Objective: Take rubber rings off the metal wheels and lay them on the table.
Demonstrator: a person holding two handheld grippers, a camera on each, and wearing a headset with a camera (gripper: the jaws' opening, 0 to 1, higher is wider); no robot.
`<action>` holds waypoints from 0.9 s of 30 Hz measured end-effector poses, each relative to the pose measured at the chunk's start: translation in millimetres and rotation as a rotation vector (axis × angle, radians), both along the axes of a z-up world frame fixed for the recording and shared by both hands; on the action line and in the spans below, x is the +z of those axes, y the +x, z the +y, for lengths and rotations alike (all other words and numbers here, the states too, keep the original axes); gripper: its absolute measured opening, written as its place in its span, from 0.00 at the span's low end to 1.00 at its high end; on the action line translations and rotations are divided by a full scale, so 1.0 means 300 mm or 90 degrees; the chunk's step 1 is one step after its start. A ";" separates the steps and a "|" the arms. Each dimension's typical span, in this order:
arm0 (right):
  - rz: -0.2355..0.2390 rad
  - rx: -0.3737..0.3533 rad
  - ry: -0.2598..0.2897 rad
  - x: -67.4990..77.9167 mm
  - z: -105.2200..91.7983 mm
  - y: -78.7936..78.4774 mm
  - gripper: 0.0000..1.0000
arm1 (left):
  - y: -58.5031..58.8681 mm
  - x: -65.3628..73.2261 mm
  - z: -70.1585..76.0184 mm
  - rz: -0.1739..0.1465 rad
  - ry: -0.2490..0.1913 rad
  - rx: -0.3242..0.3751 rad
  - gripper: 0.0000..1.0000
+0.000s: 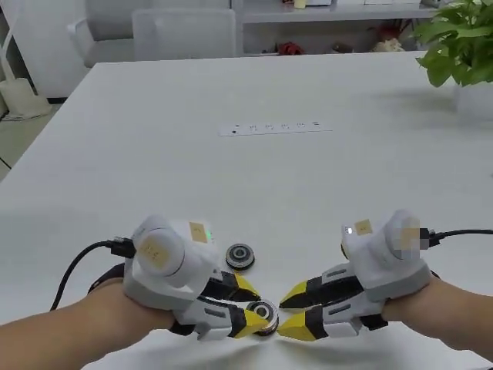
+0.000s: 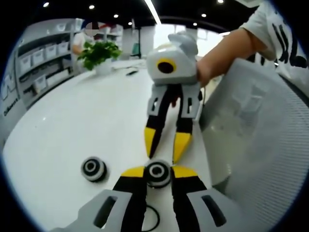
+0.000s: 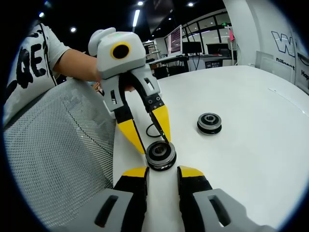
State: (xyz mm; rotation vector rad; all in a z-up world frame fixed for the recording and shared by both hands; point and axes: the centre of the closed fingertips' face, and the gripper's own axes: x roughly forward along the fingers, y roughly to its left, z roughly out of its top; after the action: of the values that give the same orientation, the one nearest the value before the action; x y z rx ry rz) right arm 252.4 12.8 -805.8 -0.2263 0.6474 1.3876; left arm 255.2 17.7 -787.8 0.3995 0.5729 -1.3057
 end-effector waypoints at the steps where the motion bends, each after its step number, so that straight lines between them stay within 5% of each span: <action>1: 0.000 0.001 0.000 0.000 0.001 0.000 0.22 | 0.000 -0.001 0.000 0.000 0.000 0.001 0.19; 27: -0.031 0.021 -0.012 -0.019 0.018 0.000 0.15 | 0.001 -0.020 0.003 -0.023 0.010 0.006 0.14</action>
State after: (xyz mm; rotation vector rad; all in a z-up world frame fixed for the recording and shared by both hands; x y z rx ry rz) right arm 252.4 18.1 -811.5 -0.2858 0.6193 1.4038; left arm 255.3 18.7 -793.8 0.4324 0.5544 -1.2822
